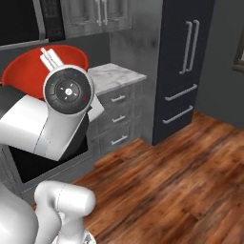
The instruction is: Move the bowls from the cabinet to the plates on the dining table.
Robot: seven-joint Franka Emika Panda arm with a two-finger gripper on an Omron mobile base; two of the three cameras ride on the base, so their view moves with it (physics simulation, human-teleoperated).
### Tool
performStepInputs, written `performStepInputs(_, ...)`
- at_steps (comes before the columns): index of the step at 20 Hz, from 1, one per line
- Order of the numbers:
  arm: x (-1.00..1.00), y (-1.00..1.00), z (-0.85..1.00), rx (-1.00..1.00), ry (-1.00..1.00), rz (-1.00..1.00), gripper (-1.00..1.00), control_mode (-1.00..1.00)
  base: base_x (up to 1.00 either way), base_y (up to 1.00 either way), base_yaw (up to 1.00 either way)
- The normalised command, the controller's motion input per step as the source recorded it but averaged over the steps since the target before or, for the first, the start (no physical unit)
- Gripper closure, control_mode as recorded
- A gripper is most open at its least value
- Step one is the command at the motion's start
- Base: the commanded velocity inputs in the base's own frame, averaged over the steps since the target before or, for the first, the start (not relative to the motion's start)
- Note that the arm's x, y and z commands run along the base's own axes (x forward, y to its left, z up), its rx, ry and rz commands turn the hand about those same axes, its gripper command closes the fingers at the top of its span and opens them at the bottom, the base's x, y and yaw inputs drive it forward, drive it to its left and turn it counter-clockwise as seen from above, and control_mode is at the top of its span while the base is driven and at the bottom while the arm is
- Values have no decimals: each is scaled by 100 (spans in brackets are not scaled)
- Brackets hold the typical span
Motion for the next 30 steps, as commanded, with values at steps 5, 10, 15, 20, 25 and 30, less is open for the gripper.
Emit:
performStepInputs(5,0,0,0,0,0,0,100,100,0,3,-25)
performStepInputs(10,0,0,0,0,0,0,100,100,0,3,-25)
performStepInputs(15,0,0,0,0,0,0,100,100,0,3,-25)
performStepInputs(20,0,0,0,0,0,0,100,100,0,3,-25)
performStepInputs(25,0,0,0,0,0,0,100,100,0,3,-25)
performStepInputs(30,0,0,0,0,0,0,100,100,0,3,-25)
